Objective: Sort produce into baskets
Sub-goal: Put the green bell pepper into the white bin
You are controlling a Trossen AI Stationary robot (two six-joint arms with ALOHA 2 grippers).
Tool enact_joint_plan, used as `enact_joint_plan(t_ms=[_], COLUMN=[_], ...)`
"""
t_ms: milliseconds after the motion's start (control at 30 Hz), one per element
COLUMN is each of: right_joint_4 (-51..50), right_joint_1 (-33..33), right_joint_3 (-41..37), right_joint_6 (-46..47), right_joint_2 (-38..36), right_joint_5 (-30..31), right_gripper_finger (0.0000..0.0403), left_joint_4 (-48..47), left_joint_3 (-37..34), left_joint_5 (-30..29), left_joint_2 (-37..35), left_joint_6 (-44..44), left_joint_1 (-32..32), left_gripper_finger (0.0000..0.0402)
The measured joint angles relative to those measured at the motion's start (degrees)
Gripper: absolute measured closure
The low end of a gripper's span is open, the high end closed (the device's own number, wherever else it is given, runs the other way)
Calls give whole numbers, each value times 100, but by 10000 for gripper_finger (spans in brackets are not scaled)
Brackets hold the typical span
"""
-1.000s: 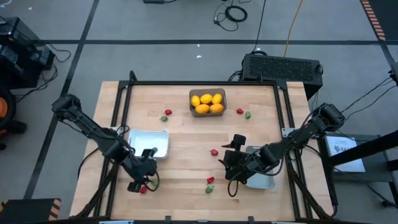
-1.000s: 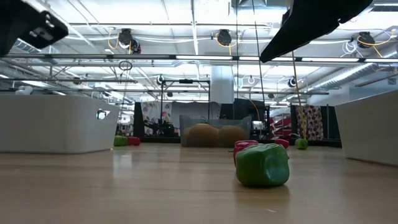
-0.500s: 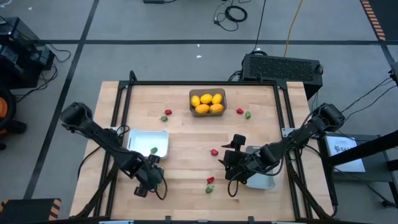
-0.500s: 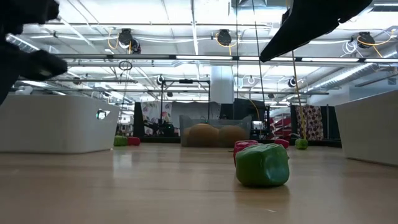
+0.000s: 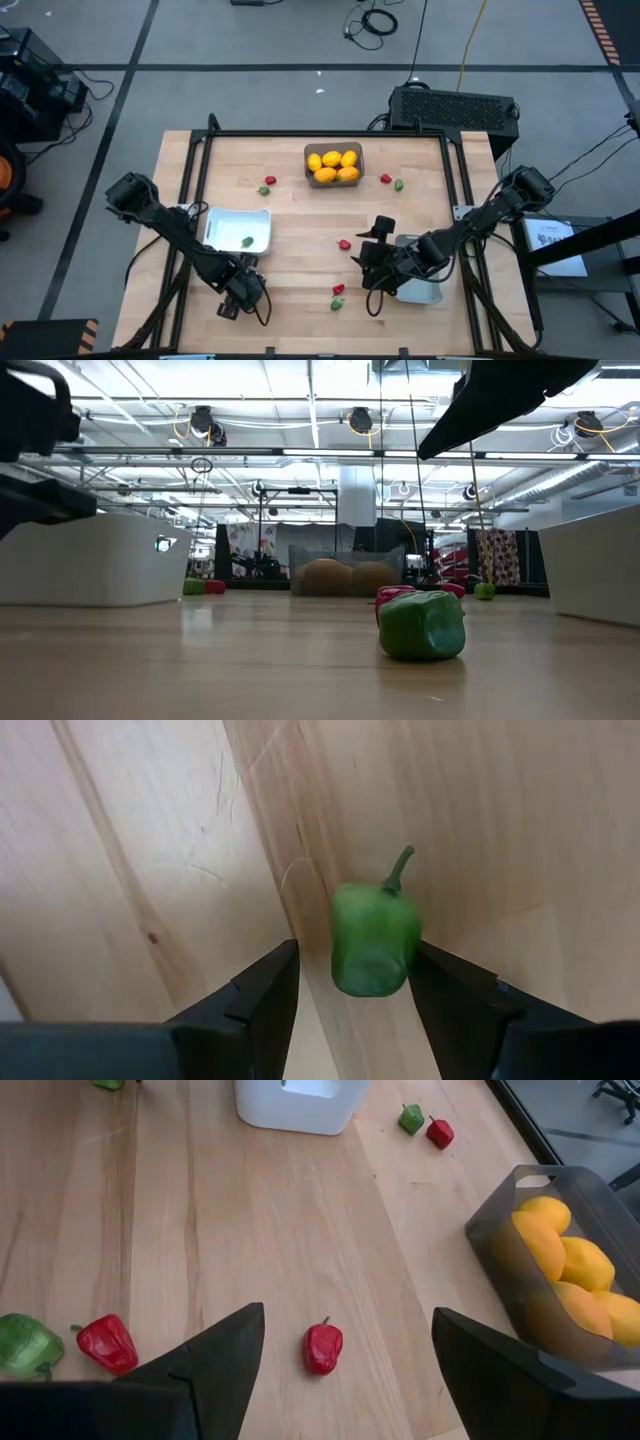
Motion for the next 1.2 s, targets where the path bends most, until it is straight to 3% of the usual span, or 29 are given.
enact_joint_plan(t_ms=[400, 733, 967, 1200], right_joint_4=[0, 0, 1, 2], right_joint_1=[0, 0, 0, 0], right_joint_3=[0, 0, 0, 0], right_joint_6=[-2, -2, -2, 9], right_joint_2=[0, 0, 0, 0], right_joint_5=[-2, 0, 0, 0], right_gripper_finger=[124, 124, 124, 124], left_joint_4=[-4, -23, -664, -2403], left_joint_3=[0, 38, 480, 1033], left_joint_5=[22, 140, 565, -1110], left_joint_2=[27, 27, -163, -1194], left_joint_6=[-13, -17, 303, 400], left_joint_1=[0, 88, 315, 604], left_gripper_finger=[215, 311, 317, 314])
